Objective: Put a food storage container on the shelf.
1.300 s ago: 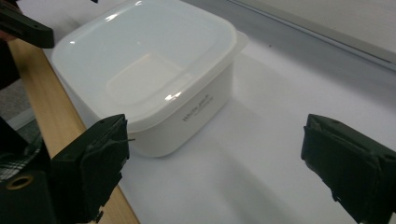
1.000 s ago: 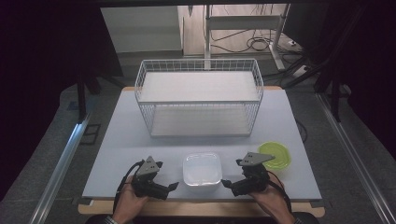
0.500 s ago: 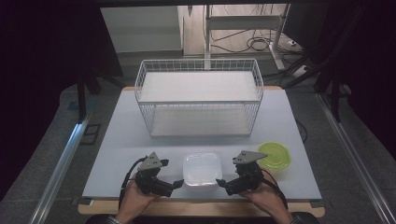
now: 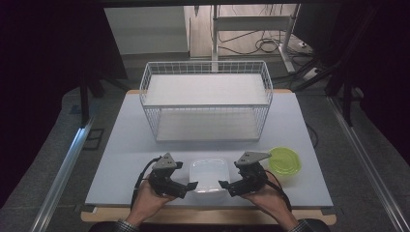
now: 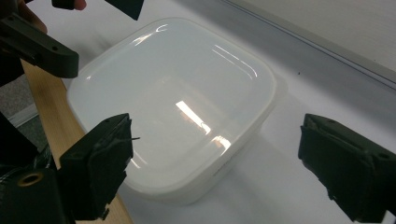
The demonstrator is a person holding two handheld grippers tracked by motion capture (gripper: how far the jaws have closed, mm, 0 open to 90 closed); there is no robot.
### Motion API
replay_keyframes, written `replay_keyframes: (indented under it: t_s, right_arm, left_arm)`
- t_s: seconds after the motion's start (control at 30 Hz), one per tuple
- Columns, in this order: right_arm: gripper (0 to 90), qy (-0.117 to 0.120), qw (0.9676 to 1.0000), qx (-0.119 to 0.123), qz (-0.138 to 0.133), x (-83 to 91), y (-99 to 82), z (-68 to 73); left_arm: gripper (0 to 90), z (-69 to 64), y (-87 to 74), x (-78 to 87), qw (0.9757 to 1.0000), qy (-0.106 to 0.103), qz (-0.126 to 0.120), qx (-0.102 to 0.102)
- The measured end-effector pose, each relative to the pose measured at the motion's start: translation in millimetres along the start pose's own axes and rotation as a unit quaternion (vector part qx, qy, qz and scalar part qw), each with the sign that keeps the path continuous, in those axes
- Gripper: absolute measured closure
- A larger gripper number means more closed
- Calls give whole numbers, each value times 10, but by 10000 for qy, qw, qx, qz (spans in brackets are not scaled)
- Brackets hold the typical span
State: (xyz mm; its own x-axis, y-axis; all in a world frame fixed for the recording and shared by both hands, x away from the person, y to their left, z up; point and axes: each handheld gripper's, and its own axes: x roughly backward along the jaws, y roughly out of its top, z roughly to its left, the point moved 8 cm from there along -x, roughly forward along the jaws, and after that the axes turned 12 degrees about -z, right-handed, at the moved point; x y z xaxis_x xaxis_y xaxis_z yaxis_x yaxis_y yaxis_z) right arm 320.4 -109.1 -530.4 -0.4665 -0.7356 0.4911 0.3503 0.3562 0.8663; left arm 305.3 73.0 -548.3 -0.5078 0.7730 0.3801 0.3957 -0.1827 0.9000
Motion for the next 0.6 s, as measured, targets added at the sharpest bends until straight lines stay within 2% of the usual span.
replay_keyframes:
  t_s: [0.17,0.27,0.4,0.47,0.53,0.6]
  right_arm:
    - [151,62,9999,-118,73,-90,8,-26]
    - [158,86,9996,-213,149,-134,-20,-39]
    - [168,233,9982,-506,205,-145,-42,-38]
    - [185,379,9964,-707,256,-154,-59,-18]
    - [203,496,9948,-838,283,-158,-67,15]
    - [228,424,9950,-840,329,-142,-67,32]
  left_arm:
    - [62,3,-39,-75,9999,30,166,-11]
    - [67,2,-51,-86,9997,-72,163,153]
    - [85,-36,-88,-115,9977,-439,219,475]
    - [112,-65,-95,-117,9969,-559,241,508]
    - [117,-87,-93,-105,9972,-524,274,449]
    - [135,-109,-94,-81,9973,-474,323,448]
